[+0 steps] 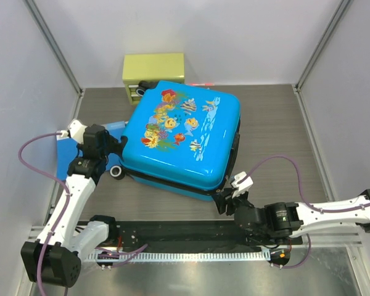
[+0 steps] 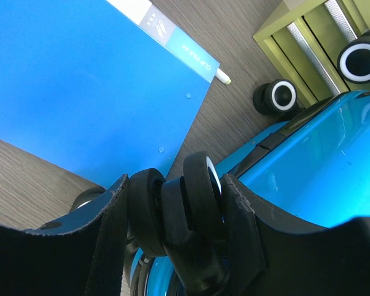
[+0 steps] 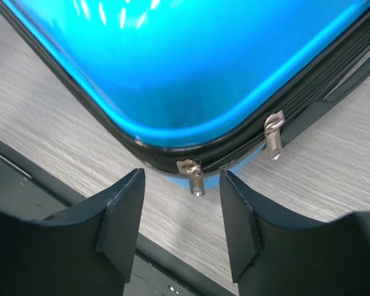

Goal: Pack the luggage
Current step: Zip the luggage at the center of the board.

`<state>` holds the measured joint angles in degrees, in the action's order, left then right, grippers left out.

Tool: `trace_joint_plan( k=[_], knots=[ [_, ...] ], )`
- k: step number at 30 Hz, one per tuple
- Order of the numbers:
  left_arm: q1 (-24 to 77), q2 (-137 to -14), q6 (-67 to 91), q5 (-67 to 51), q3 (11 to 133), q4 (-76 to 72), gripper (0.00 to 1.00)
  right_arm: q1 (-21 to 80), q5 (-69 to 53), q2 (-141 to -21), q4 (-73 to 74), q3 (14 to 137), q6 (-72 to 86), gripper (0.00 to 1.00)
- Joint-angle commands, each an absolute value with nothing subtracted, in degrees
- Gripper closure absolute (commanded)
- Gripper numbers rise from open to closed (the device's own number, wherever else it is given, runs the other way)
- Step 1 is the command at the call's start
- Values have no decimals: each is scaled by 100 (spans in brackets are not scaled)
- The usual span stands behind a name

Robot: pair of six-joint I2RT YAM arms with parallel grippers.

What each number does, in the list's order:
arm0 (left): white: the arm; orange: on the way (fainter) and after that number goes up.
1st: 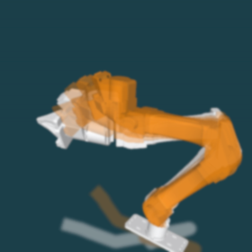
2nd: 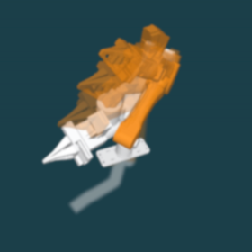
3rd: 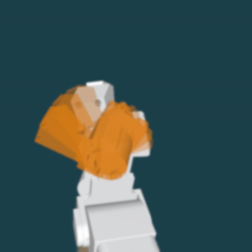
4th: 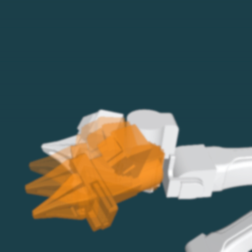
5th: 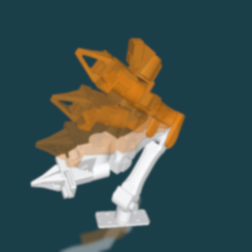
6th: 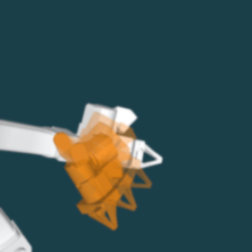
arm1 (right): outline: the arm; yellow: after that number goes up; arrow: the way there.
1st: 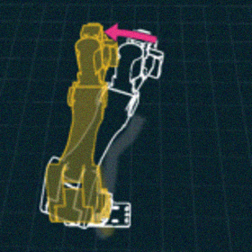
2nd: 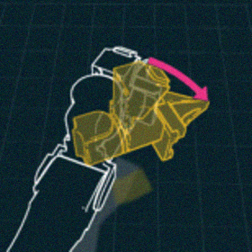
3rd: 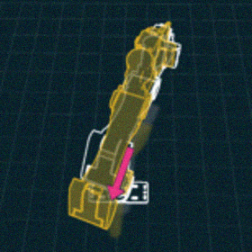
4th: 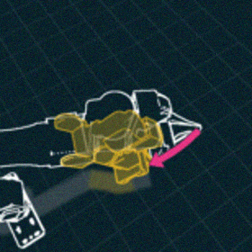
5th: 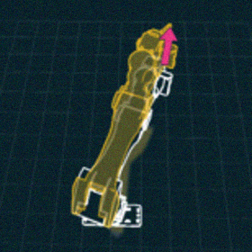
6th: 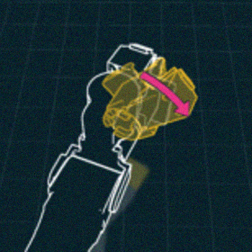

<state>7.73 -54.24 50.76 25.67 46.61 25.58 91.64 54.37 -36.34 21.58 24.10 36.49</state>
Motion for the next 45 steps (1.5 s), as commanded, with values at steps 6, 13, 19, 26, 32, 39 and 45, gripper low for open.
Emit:
trace_joint_plan(
  k=[6,13,19,26,32,39,45],
  knots=[
    [703,-5379,4131,2092,5062,2707,100,9062,5573,-3199,1828,2303,3270,38],
    [677,-5256,4140,2021,5422,2847,100,8605,4870,-3200,1371,2022,2945,34],
    [650,-5300,4122,1943,5589,2927,100,8306,4369,-2611,1055,1636,2664,32],
    [580,-5431,4087,1776,5660,2900,100,8025,3631,-2619,449,1362,2119,28],
    [457,-5502,4017,1644,5660,2839,100,7586,3270,-2857,97,1196,1925,28],
    [308,-5625,3920,1380,5651,2778,100,7365,2962,-2812,35,1134,1846,49],
    [176,-5686,3841,1213,5643,2742,100,7339,2953,-2953,35,1151,1872,74]
  ],
)
